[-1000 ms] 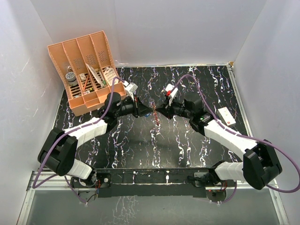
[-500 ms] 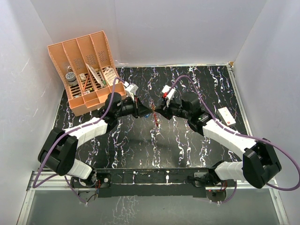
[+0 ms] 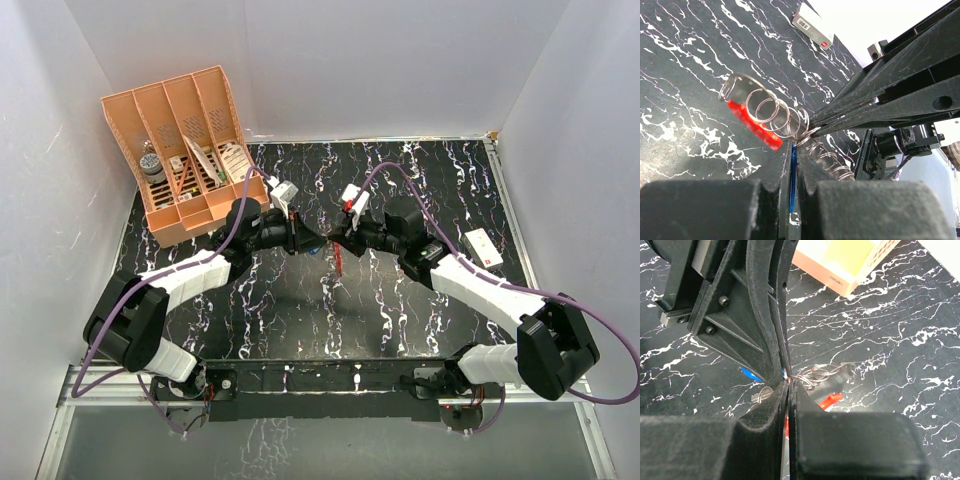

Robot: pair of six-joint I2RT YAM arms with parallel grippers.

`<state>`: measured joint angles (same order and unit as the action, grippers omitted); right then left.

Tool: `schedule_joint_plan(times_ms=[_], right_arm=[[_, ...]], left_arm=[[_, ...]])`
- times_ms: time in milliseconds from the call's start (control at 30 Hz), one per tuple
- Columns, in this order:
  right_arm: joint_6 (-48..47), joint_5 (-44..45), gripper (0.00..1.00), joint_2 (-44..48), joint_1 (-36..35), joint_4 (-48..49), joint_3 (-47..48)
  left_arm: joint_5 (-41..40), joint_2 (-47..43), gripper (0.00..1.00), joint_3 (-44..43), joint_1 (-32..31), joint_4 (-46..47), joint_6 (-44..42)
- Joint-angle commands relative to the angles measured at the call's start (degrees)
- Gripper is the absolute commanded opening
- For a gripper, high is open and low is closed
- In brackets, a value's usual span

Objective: Put the keys on the keyring

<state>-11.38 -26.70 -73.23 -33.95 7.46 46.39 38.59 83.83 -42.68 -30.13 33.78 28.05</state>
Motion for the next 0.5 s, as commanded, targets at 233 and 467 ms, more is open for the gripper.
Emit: schedule_joint_plan(times_ms=[233, 467], right_arm=[[-0.6, 2.3, 0.00, 2.3, -1.1, 3.9, 1.8], [-0.1, 5.6, 0.00, 4.6, -1.1, 4.7, 0.4]], left_arm=[[-1.1, -3.6, 0.00, -2.0, -1.2, 0.9, -0.4], [-5.4, -6.9, 0.00, -0.5, -0.6, 0.8, 0.7]])
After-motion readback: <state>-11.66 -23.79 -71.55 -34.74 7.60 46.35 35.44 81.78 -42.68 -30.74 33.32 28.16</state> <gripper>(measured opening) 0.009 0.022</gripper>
